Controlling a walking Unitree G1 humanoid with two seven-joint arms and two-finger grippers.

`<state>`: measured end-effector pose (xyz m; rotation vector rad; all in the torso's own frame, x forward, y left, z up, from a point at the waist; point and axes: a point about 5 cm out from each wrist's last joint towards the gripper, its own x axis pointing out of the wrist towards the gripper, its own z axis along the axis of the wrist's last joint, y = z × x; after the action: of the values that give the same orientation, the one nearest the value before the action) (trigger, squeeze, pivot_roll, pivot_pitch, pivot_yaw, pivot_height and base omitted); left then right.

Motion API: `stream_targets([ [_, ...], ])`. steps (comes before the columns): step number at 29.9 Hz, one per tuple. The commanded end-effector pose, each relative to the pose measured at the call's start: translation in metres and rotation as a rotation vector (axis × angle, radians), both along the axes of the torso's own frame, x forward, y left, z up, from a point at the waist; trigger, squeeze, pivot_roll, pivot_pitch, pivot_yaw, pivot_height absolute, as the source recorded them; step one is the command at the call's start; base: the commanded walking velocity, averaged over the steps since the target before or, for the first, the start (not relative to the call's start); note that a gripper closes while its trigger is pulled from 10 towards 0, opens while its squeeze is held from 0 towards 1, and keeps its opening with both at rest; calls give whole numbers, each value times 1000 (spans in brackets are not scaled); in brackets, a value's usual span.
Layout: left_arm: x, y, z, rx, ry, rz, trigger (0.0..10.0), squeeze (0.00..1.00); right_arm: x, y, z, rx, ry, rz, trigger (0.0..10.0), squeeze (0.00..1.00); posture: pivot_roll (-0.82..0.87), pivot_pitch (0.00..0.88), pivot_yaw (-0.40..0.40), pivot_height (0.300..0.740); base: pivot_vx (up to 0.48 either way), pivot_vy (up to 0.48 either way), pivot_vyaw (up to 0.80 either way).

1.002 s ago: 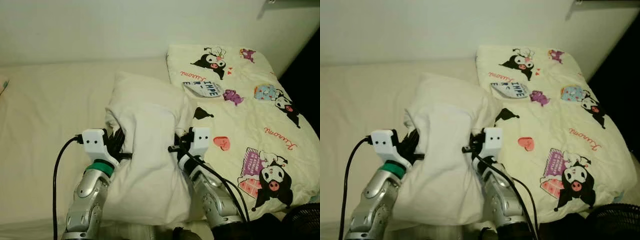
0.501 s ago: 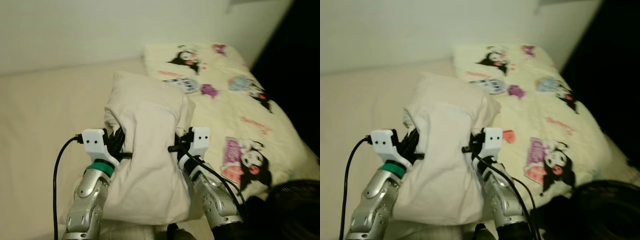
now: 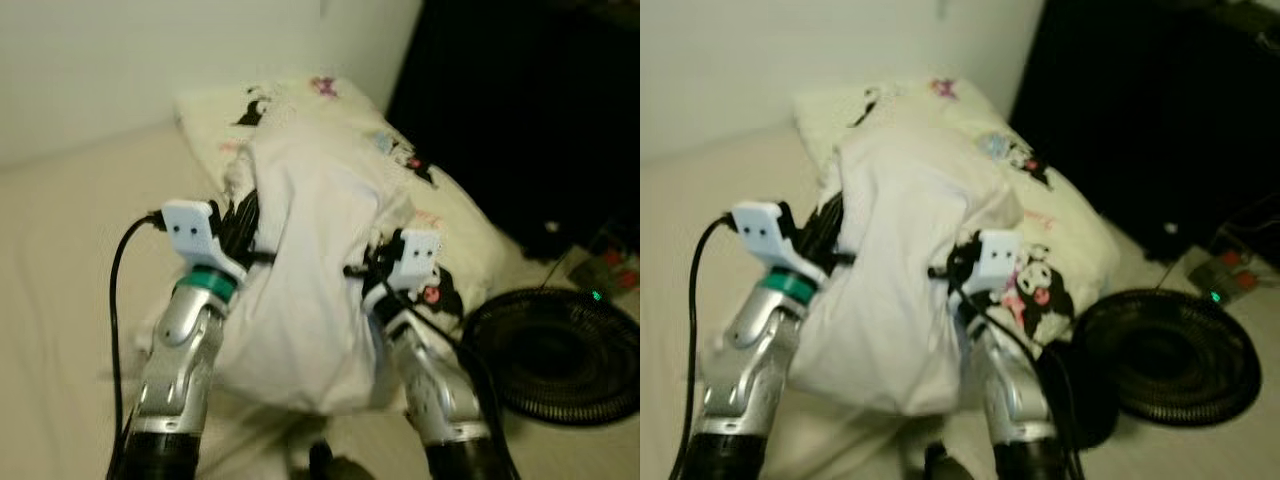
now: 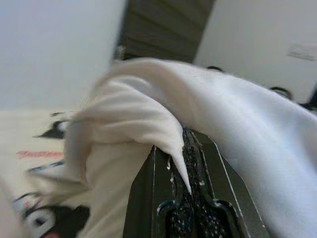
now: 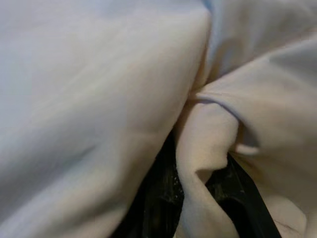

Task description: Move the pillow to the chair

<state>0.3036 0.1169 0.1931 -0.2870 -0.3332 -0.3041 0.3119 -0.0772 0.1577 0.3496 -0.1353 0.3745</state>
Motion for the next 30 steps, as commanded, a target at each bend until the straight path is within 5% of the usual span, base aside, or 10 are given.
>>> stream_targets([
  [1, -2, -24, 6, 11, -29, -137, 10000, 0, -6, 26, 18, 73, -56, 74, 10000, 0, 7, 50, 37, 740, 0, 0, -800],
  [30, -7, -34, 4, 15, -11, -188, 10000, 0, -11, 20, 19, 47, -48, 45, 10000, 0, -2, 57, 49, 740, 0, 0, -800],
])
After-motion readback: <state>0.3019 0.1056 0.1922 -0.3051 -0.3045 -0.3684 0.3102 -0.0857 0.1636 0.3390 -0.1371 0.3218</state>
